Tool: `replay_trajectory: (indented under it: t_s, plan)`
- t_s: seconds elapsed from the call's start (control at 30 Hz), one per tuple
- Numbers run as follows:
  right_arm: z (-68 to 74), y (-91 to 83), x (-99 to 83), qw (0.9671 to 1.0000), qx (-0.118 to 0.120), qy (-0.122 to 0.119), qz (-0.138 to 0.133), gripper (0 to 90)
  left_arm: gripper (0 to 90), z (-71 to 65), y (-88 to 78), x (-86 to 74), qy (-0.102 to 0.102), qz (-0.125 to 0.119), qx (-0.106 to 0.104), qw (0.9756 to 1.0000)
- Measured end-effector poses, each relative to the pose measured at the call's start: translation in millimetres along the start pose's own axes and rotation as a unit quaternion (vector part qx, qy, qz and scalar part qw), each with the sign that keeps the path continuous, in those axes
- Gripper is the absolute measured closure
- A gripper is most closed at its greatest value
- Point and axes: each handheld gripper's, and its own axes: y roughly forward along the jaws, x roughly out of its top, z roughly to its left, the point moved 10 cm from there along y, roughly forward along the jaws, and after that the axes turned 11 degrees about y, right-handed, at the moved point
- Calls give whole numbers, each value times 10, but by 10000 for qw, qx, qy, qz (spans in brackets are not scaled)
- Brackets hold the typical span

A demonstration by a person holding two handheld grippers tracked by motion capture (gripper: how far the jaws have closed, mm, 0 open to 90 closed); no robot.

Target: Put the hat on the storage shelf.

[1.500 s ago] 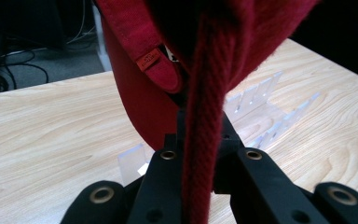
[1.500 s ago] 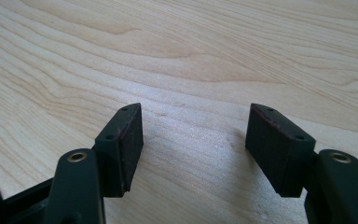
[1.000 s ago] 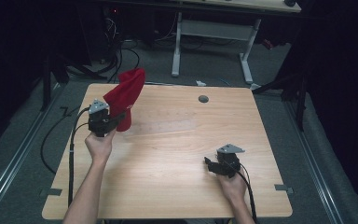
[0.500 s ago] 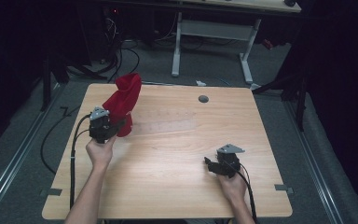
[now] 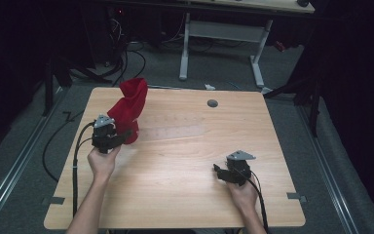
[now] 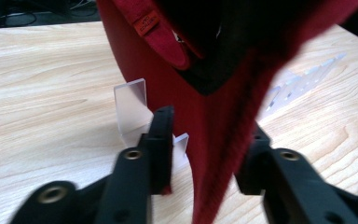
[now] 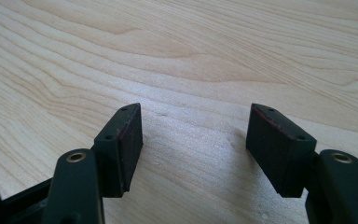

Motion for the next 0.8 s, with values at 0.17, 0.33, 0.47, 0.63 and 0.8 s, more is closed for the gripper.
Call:
replay_trajectory:
  t_s: [0.17,0.33,0.47,0.63,0.8]
  plan:
    - [0,0,0,10000,0,1,1,364,503,-19,-45,25,39,-14,18,10000]
    - [0,0,0,10000,0,0,2,364,470,-53,-90,54,53,-46,-14,10000]
    - [0,0,0,10000,0,0,1,364,455,-63,-119,46,105,-17,12,9999]
    - [0,0,0,10000,0,1,1,364,445,-42,-169,31,61,-46,36,10000]
    - [0,0,0,10000,-1,-1,1,364,430,-9,-247,26,80,-56,82,9999]
